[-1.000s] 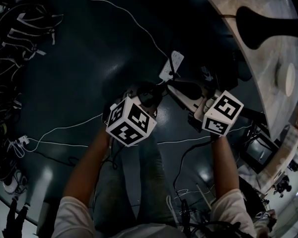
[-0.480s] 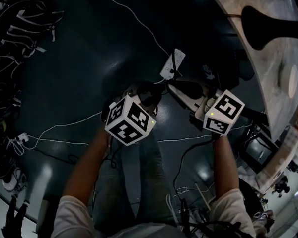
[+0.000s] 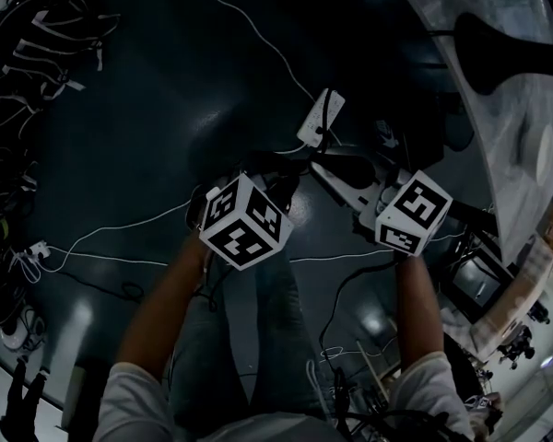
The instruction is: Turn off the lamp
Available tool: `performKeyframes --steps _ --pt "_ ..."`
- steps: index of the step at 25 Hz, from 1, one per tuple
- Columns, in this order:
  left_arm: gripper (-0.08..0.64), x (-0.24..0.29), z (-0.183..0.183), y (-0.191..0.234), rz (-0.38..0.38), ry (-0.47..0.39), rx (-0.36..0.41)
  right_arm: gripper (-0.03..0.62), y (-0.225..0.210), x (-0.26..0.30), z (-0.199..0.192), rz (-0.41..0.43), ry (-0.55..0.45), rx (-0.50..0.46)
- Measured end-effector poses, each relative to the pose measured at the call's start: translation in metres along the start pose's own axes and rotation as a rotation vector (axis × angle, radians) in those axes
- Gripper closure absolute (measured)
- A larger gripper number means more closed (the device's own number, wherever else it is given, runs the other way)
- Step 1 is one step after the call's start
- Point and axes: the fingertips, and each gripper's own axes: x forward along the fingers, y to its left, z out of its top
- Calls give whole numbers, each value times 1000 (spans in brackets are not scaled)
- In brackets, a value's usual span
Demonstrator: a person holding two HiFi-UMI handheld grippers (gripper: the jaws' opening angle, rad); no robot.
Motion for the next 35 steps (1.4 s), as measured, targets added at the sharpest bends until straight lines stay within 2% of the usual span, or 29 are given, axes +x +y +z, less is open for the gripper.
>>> performKeyframes --steps 3,7,10,13,15,23,26,29,35 --pt "477 -1 -1 -2 7 15 19 580 2 1 0 0 8 -15" --pt "477 -1 -2 0 69 80 129 580 4 2 -2 5 28 -33" --pt "477 1 -3 -2 64 93 84 580 6 2 -4 1 37 -54" --pt "474 0 -1 -1 70 46 16 580 6 1 -2 2 23 -49" --pt "472 -2 -2 -1 86 38 22 580 5 0 -2 4 22 -40" --pt "471 -5 -5 -3 117 105 210 580 8 -1 -5 13 15 -20" --pt "471 -6 -4 -2 122 116 239 580 9 -1 -4 17 17 -23" --pt "471 -6 -5 0 122 106 211 580 7 1 -3 15 20 -29" --pt "471 -6 -11 3 127 47 81 580 6 6 -6 -2 13 -12"
